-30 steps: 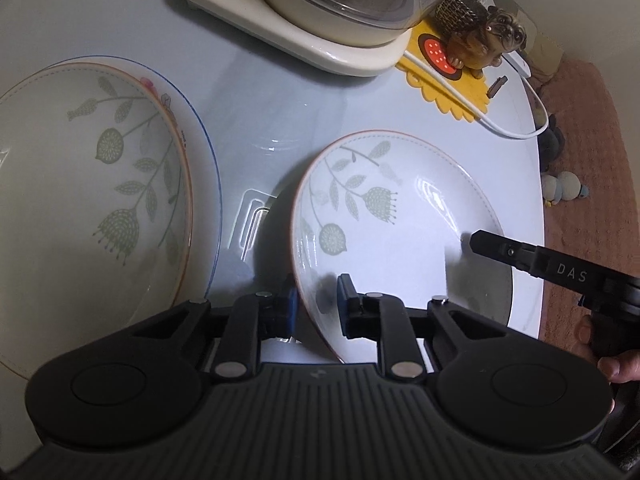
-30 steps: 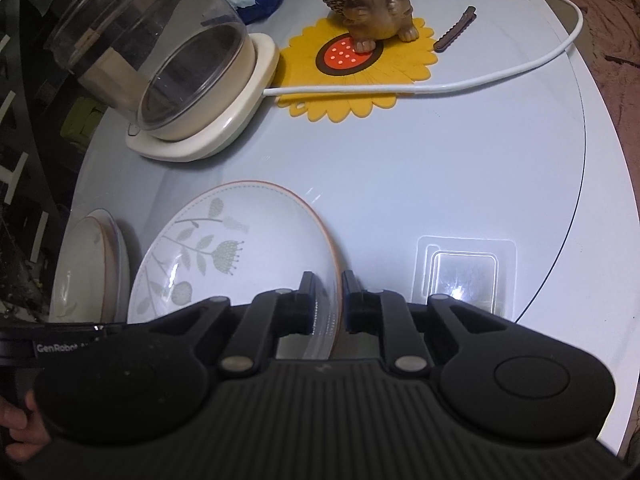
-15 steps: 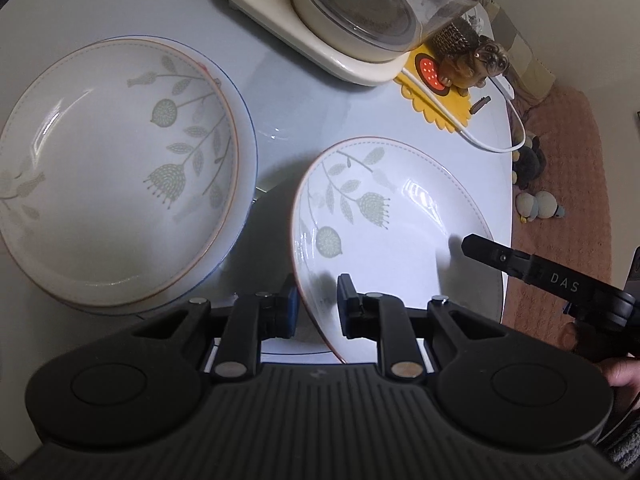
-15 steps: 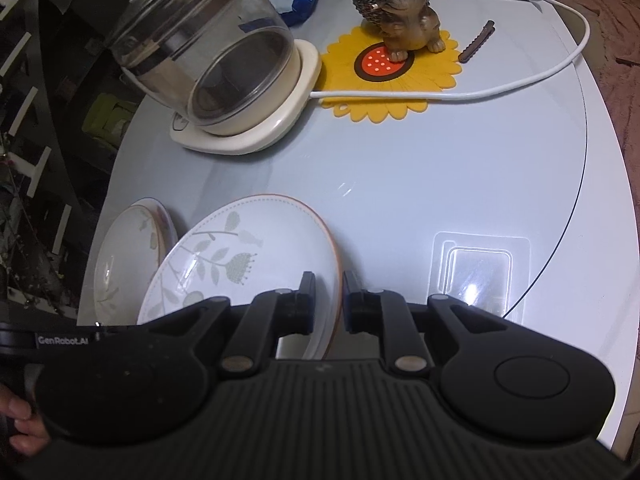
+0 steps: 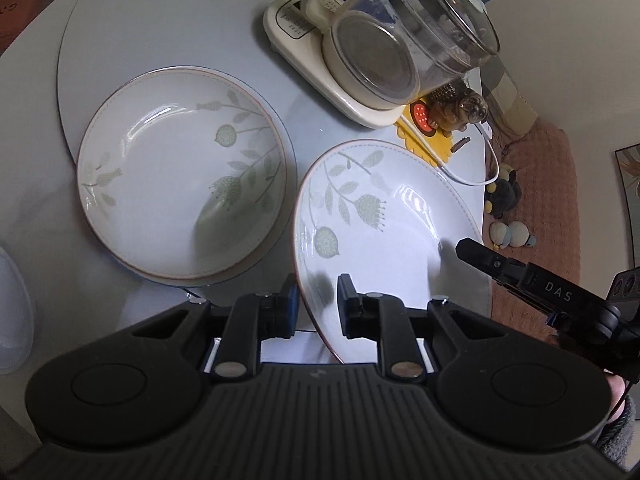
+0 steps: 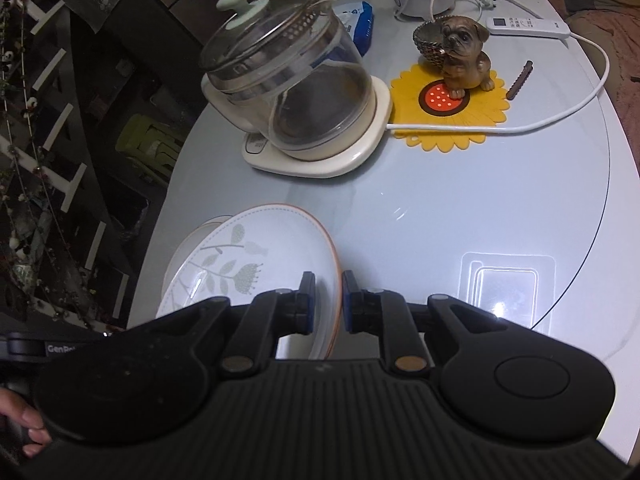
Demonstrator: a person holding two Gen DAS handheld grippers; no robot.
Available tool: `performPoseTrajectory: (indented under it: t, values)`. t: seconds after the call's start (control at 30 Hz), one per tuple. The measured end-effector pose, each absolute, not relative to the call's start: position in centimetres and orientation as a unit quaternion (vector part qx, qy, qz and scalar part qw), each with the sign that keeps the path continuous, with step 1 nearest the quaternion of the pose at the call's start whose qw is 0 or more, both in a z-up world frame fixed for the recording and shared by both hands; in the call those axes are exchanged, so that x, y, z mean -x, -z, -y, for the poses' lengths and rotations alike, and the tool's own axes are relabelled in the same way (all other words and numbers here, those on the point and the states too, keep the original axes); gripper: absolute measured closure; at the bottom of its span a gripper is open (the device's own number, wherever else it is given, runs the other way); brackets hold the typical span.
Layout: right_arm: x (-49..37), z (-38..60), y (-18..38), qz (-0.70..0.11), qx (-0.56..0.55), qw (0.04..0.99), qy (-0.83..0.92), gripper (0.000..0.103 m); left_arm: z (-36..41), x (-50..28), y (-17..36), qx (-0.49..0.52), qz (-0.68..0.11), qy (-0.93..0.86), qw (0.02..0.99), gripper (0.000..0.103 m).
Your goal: Organize plates and bowls
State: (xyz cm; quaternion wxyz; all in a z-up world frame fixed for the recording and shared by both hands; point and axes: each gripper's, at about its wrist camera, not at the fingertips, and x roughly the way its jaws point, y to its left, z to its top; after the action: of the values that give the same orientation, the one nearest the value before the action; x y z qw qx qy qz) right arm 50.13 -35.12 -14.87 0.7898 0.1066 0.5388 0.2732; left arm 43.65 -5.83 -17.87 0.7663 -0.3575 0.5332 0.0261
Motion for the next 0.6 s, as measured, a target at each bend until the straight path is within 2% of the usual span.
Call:
performPoseTrajectory:
  t: [0.6]
  values:
    - [-47.2,23.9,16.6,-0.545,-0.108,0.780,-0.287,0.086,-7.0,-41.2,19.3,0.373,-0.539,-0.029,0.755,0.080]
